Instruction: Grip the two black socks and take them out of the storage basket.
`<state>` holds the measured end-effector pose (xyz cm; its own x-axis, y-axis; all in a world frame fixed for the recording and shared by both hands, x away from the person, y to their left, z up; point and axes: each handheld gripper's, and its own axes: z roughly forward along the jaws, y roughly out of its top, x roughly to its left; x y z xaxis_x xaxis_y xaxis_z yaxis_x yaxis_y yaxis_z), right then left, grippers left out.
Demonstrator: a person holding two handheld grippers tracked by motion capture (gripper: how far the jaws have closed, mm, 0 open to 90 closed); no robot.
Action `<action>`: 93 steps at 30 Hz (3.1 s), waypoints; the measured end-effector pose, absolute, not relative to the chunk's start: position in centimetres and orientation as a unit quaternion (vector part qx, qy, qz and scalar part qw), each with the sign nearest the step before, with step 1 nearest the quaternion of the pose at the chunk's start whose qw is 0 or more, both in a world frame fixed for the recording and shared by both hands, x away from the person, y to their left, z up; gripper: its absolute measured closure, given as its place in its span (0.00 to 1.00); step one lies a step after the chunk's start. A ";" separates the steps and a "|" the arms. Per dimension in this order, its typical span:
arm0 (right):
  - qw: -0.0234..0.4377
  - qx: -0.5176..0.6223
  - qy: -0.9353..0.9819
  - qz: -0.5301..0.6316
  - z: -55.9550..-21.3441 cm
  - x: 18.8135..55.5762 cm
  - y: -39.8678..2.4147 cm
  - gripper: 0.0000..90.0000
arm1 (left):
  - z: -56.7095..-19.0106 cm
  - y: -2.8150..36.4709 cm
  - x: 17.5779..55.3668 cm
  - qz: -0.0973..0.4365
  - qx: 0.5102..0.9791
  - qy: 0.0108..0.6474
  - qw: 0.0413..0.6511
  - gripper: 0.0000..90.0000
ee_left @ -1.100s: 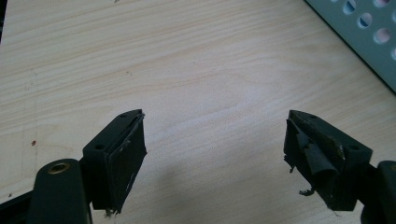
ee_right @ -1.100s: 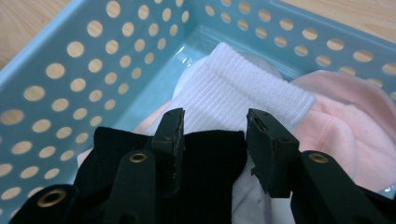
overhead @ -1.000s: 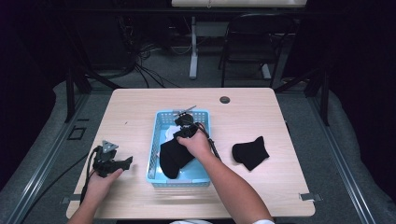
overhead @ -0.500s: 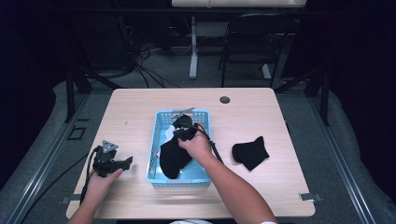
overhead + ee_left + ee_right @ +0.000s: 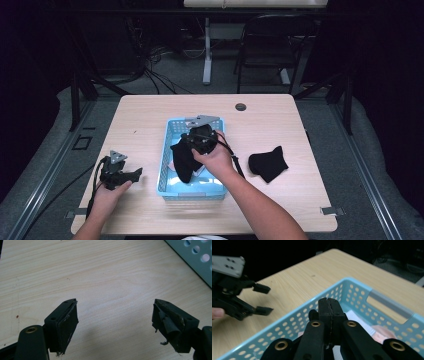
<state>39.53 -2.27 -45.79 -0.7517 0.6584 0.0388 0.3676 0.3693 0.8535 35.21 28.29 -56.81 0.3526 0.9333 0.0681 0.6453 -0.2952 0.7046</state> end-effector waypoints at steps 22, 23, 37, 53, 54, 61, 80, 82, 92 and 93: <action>0.208 0.286 0.775 0.524 -39.3 37.4 -5.0 1.00 | -56.8 28.3 35.2 0.243 0.767 0.515 0.296 0.23; 0.210 0.287 0.771 0.527 -39.1 37.3 -5.4 1.00 | -56.8 28.3 35.2 0.242 0.767 0.515 0.295 0.23; 0.241 0.304 0.743 0.546 -37.0 35.5 -10.5 1.00 | -56.8 28.3 35.2 0.243 0.767 0.515 0.295 0.23; 0.304 0.366 0.694 0.541 -36.6 31.9 -20.1 1.00 | -56.9 28.2 35.2 0.243 0.768 0.516 0.293 0.23; 0.304 0.373 0.690 0.540 -37.0 31.6 -20.9 1.00 | -56.9 28.2 35.2 0.243 0.767 0.516 0.292 0.23; 0.308 0.389 0.690 0.527 -38.6 30.7 -22.0 1.00 | -56.9 28.2 35.1 0.243 0.768 0.516 0.292 0.23; 0.254 0.468 0.700 0.476 -45.8 32.6 -24.5 1.00 | -57.0 28.2 35.2 0.243 0.767 0.517 0.292 0.23; 0.247 0.495 0.689 0.468 -47.2 34.0 -25.5 1.00 | -57.0 28.2 35.2 0.243 0.767 0.517 0.291 0.23; 0.240 0.577 0.659 0.419 -51.4 37.1 -29.1 1.00 | -57.0 28.3 35.2 0.242 0.767 0.518 0.291 0.23; 0.236 0.585 0.654 0.417 -51.8 37.2 -29.5 1.00 | -57.0 28.2 35.2 0.242 0.767 0.518 0.291 0.23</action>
